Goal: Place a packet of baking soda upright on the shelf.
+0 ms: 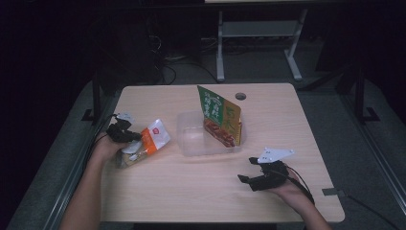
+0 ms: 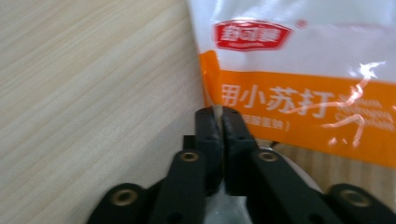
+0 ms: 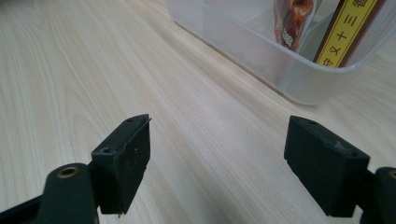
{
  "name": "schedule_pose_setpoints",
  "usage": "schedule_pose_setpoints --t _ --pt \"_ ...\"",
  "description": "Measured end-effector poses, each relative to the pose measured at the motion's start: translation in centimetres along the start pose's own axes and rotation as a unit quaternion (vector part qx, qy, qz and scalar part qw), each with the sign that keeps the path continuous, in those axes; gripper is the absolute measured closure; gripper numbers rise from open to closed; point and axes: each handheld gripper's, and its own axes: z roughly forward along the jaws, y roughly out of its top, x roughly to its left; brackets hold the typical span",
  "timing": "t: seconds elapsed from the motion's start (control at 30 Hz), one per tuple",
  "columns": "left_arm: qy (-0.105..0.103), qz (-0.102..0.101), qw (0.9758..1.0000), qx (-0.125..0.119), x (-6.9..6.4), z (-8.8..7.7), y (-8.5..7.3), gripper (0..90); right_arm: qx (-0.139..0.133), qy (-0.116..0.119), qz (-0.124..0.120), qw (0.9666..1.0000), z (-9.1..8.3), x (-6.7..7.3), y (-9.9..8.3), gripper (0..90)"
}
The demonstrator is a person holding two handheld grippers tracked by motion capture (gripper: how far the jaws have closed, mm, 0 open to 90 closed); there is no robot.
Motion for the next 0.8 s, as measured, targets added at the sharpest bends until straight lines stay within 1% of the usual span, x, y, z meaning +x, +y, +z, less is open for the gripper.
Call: schedule_pose_setpoints --t 0.03,0.1,0.17,0.2,0.23,0.3,0.33,0.37,0.47,0.6,0.67,0.73,0.8 --pt "0.002 -0.010 0.9999 -0.009 -0.1 0.0 -0.2 89.4 0.000 0.000 0.001 1.0000 0.0 0.0 0.0 22.3" --pt "0.004 -0.020 0.9997 -0.014 0.1 -0.4 -0.6 89.6 0.000 -0.001 0.003 1.0000 0.0 0.0 -0.1 22.3" --pt "0.005 -0.033 0.9991 -0.028 0.0 -0.7 -0.9 89.7 0.000 -0.002 0.002 1.0000 0.0 -0.1 -0.1 22.3" --pt "0.001 -0.037 0.9987 -0.034 0.1 -1.0 -1.0 89.7 0.000 -0.002 0.003 1.0000 0.0 -0.2 -0.1 22.3" --pt "-0.002 -0.046 0.9980 -0.044 0.0 -1.3 -1.2 89.7 0.001 -0.001 0.006 1.0000 0.1 -0.1 -0.1 22.3" --pt "-0.011 -0.052 0.9968 -0.059 -0.2 -2.1 -1.4 89.7 0.001 0.003 0.006 1.0000 0.1 -0.2 -0.1 22.4" --pt "-0.017 -0.057 0.9956 -0.073 -0.4 -2.4 -1.4 89.8 0.002 0.005 0.006 1.0000 0.2 -0.2 -0.1 22.4" --pt "-0.019 -0.056 0.9953 -0.076 -0.5 -2.8 -1.4 89.8 0.002 0.006 0.006 1.0000 0.2 -0.1 -0.1 22.5" --pt "-0.016 -0.048 0.9951 -0.084 -1.1 -3.9 -1.3 89.9 -0.001 0.007 0.006 1.0000 0.1 0.0 0.0 22.4" --pt "-0.023 -0.054 0.9916 -0.115 -1.8 -5.6 -1.2 89.9 -0.004 0.010 0.003 0.9999 0.0 0.1 0.1 22.4" --pt "-0.024 -0.052 0.9906 -0.124 -2.2 -6.4 -1.2 89.9 -0.005 0.017 0.004 0.9998 0.1 0.1 0.1 21.8" --pt "-0.029 -0.051 0.9887 -0.138 -2.7 -7.2 -1.2 90.0 -0.014 0.019 0.009 0.9997 0.1 0.1 0.1 19.1" --pt "-0.037 -0.052 0.9864 -0.152 -3.1 -7.9 -1.3 90.0 -0.017 0.028 0.012 0.9994 0.2 0.1 0.2 18.0"
